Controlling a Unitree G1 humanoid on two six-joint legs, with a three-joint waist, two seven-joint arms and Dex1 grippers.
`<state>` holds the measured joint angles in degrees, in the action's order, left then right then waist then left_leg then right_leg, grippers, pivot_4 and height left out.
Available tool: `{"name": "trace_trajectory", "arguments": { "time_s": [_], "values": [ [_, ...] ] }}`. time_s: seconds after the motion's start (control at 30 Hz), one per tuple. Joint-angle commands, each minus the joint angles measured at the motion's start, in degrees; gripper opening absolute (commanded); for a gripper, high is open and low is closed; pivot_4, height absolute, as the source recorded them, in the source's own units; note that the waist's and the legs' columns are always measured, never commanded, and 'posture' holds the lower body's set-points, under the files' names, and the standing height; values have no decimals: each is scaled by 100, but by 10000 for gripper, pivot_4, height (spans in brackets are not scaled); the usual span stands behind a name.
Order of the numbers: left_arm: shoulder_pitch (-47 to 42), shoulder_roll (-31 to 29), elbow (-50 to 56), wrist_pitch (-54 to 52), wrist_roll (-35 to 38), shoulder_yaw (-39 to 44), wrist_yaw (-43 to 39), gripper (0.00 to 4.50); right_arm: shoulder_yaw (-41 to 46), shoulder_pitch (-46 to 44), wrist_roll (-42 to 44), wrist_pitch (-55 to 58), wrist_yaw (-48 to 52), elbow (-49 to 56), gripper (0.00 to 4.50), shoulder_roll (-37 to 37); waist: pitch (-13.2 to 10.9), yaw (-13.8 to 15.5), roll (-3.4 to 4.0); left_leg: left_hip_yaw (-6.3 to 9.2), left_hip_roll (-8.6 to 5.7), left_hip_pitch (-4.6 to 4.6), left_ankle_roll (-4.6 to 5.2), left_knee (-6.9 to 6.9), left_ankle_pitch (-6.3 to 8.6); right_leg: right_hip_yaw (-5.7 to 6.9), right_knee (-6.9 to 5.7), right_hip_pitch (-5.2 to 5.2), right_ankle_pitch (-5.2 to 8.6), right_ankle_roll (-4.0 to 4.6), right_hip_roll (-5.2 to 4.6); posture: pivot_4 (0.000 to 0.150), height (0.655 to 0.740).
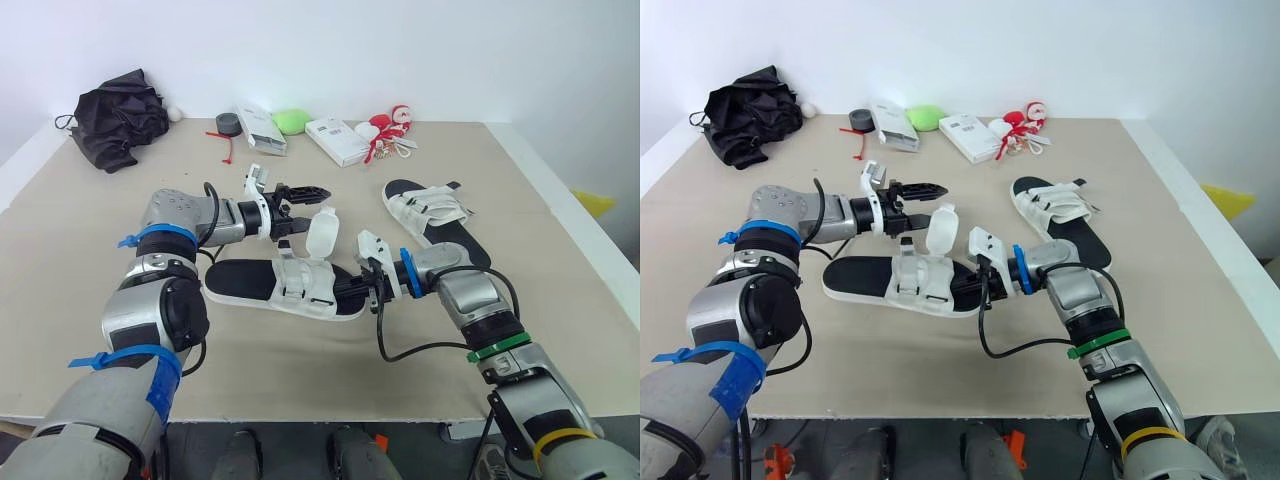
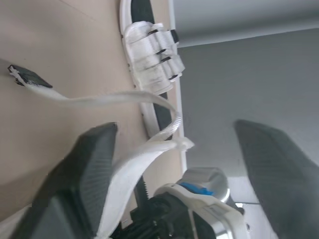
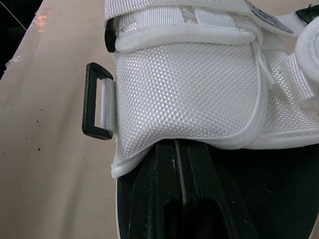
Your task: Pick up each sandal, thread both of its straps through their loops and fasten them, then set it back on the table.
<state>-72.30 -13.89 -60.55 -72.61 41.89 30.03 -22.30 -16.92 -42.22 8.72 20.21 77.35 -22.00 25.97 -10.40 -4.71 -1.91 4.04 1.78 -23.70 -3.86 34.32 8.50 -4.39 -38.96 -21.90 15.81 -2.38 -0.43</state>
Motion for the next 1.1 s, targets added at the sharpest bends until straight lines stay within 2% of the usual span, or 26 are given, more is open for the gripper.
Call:
{"name": "trace_trajectory", "arguments": {
  "time_s": [0.03, 0.43, 1.1],
  "values": [
    [-295, -14, -40, 67, -81, -81, -200, 35918, -279, 254, -272, 174, -93, -290, 0, 33, 0, 0, 0, 0, 0, 0, 0, 0, 0, 0, 0, 0, 0, 0, 0, 1500, 7380],
    [-976, 155, -999, 1022, -410, -88, -575, 35918, -281, 257, -270, 183, -125, -276, 0, -4, 0, 0, 0, 0, -1, -1, -1, 0, 0, 1, 1, -1, 0, 0, 0, 1500, 7380],
    [-933, 213, -1177, 1031, -1328, -778, -1694, 35918, -214, 290, -274, 244, -173, -205, 0, -14, -1, -21, 1, 0, -2, -8, -3, -4, 1, 0, 3, -8, 3, -3, -1, 1500, 7380]
  ]
}}
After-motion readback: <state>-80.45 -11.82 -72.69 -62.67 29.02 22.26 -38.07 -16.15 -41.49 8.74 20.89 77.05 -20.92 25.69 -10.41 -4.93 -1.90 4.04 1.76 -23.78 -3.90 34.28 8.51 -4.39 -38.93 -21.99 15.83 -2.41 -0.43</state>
